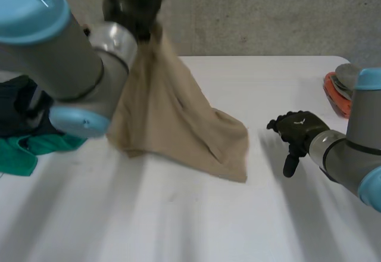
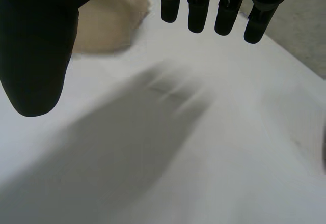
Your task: Fold the laundry.
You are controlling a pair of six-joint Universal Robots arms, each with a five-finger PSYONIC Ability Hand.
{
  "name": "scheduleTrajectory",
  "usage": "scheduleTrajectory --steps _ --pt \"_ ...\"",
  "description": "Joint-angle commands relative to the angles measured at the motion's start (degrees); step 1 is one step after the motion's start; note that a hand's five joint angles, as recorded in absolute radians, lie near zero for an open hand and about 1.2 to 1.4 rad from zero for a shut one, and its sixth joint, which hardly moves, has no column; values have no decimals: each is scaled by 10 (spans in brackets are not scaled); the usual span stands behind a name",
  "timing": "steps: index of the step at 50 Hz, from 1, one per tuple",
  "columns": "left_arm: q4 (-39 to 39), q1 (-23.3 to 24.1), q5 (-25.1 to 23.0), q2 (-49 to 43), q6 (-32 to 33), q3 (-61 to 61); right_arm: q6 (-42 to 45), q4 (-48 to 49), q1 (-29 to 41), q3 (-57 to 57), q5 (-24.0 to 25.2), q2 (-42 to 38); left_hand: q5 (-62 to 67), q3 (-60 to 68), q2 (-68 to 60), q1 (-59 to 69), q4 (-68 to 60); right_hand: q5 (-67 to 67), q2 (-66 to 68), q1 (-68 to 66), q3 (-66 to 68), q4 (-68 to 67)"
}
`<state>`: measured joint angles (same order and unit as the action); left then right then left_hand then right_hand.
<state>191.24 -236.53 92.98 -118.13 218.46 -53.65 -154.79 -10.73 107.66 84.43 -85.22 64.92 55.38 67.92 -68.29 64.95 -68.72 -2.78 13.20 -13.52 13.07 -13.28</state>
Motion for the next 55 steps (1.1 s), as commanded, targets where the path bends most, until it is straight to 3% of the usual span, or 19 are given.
scheduleTrajectory --steps 1,5,11,13,14,18,21,25,29,33,35,39,43,46,51,55 --pt "13 70 -43 -42 -22 141 -30 0 -35 -18 -27 22 146 121 -117 150 -113 -1 -3 7 -2 4" --pt "-13 112 -79 -97 -34 174 -52 0 -67 -30 -39 34 146 121 -117 150 -113 1 -5 8 -4 6" --pt "-45 163 -167 -180 -101 159 -70 0 -108 -51 -54 37 146 121 -117 150 -113 1 -5 8 -4 6" --pt "-53 171 -182 -192 -119 154 -69 0 -114 -56 -55 34 -42 -68 71 -38 76 1 -5 8 -4 6" --pt "-60 178 -186 -193 -134 151 -69 -2 -119 -60 -53 31 -280 -306 309 -276 314 1 -5 8 -4 6" --pt "-68 170 -161 -172 -163 148 -67 -8 -119 -66 -41 24 -539 -565 569 -535 573 1 -5 8 -4 6" --pt "-70 157 -129 -134 -175 136 -64 -11 -116 -65 -22 21 -547 -572 576 -542 580 1 -5 8 -4 6" --pt "-96 131 -41 -35 -190 58 -40 -21 -110 -59 33 26 -552 -577 581 -547 585 -21 17 -14 18 -16" --pt "-132 118 10 33 -187 -40 48 -49 -99 -47 141 49 -548 -574 577 -544 582 -51 47 -44 48 -46" --pt "-171 99 43 85 -172 -159 134 -94 -85 -30 203 67 -535 -560 564 -531 568 -61 57 -54 58 -56" --pt "-180 86 48 104 -166 -208 160 -108 -78 -24 212 71 -535 -560 564 -531 568 -60 55 -52 57 -55" --pt "-152 40 39 134 -149 -306 184 -119 -56 -11 210 76 -554 -579 583 -550 587 -46 42 -39 43 -41" --pt "-69 -25 -12 121 -116 -367 186 -92 -34 7 206 81 -554 -579 583 -550 587 -14 10 -7 11 -9" --pt "-37 -45 -49 94 -93 -374 194 -56 -17 27 200 79 -554 -579 583 -550 587 -6 2 2 3 -1" --pt "-1 -50 -124 19 -72 -345 210 12 -6 56 166 75 -554 -579 583 -550 587 -9 5 -2 6 -4" --pt "4 -32 -157 -29 -85 -314 207 40 -8 66 147 72 -554 -579 583 -550 587 -9 5 -2 6 -4"
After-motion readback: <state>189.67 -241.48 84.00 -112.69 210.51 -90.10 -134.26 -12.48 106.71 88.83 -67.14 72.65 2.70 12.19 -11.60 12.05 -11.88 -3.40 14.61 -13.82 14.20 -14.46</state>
